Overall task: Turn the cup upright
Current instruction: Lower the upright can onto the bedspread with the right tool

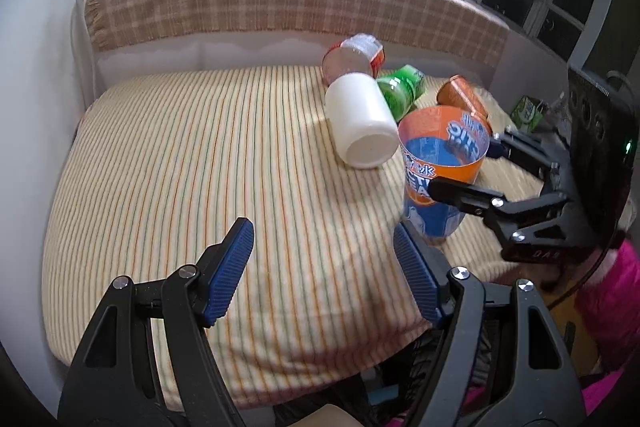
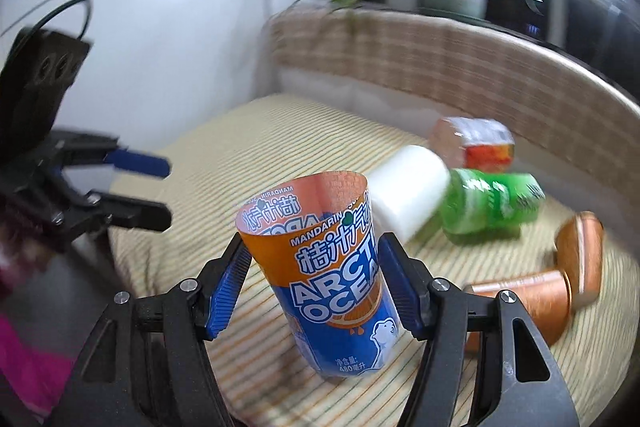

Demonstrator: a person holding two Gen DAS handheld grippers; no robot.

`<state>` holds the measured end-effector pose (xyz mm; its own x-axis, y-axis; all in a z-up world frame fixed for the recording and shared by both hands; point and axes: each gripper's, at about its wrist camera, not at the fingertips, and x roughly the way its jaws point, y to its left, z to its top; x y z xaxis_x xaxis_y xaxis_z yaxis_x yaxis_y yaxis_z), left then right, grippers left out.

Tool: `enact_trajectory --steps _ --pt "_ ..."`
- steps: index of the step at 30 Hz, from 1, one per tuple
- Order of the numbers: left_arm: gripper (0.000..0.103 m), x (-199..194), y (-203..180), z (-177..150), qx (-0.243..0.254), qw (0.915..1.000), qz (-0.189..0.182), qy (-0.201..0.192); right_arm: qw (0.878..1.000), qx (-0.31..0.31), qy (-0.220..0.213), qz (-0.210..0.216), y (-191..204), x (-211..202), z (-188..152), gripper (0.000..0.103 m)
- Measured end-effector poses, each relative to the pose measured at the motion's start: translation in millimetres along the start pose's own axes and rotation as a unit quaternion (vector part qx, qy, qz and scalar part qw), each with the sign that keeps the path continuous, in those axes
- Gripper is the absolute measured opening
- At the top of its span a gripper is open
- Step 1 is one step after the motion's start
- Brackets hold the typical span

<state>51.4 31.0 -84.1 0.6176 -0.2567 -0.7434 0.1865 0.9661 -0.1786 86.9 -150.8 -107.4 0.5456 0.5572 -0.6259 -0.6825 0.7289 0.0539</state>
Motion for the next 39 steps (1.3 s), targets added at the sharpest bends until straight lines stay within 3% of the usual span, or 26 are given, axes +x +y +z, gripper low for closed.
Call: enact_trajectory --steps 7,16,28,39 --pt "0.075 -15 -7 1 -0.021 0.9969 0.028 -0.07 0.995 0.07 -0.045 -0.045 -5 -10 -10 0.065" --pt "0.075 -26 -18 0 -0.017 0.9925 0.047 -0.112 0.984 0.138 -0.084 -0.079 -20 -12 -18 0.065" --pt "0.075 -28 -20 0 -0.016 0.9922 0.048 -0.114 0.978 0.16 -0.106 -0.08 -20 -6 -18 0.065" --pt "0.075 -28 -18 -1 -0.02 0.993 0.042 -0.109 0.979 0.156 -0.099 -0.086 -15 -11 -24 0.068"
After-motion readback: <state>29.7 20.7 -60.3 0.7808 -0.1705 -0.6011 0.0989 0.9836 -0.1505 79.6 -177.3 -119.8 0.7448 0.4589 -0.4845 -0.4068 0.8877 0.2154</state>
